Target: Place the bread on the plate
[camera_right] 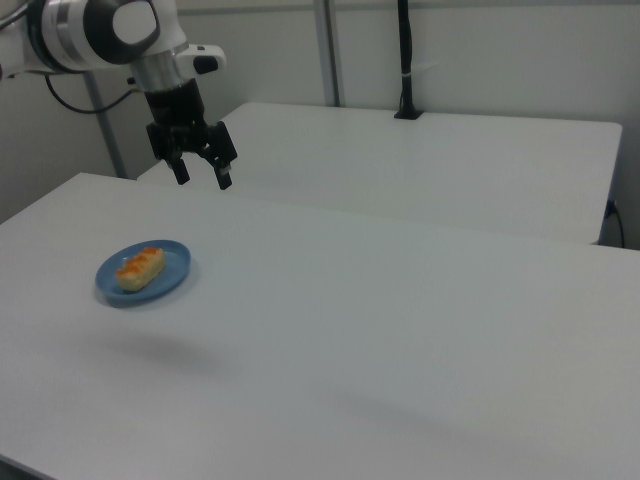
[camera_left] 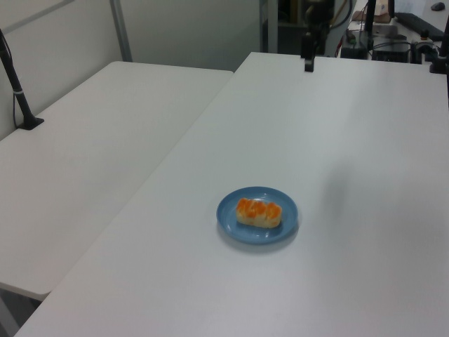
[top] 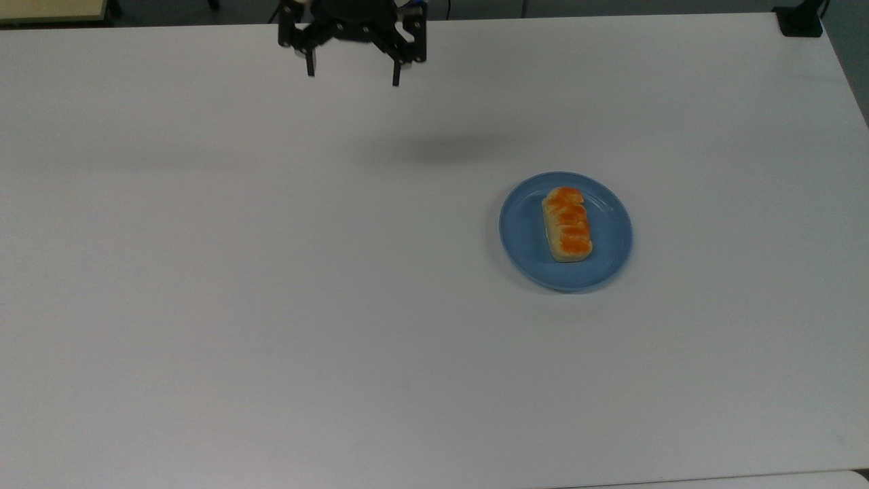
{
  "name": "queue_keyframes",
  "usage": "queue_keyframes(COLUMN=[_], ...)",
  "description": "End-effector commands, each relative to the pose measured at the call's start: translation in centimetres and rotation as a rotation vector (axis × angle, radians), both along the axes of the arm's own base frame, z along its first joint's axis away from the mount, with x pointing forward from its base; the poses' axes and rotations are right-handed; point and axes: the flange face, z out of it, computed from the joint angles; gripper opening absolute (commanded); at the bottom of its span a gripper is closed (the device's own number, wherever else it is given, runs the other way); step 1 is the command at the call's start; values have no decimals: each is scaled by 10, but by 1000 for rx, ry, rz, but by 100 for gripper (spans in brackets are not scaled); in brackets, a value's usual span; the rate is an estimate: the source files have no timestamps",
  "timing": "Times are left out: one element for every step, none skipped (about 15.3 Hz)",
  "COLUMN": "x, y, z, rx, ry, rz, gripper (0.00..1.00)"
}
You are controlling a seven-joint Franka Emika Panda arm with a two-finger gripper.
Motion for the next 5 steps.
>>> queue_keyframes(x=[-35,-36,-36,-36,-36], y=[-21,-22,-23,-23,-23], z=[22,23,24,24,25], rx=[86,87,87,87,87], ry=[4,3,4,6,7], rz=[-33,-36,-37,-36,-33], gripper=[100,100,100,100,100])
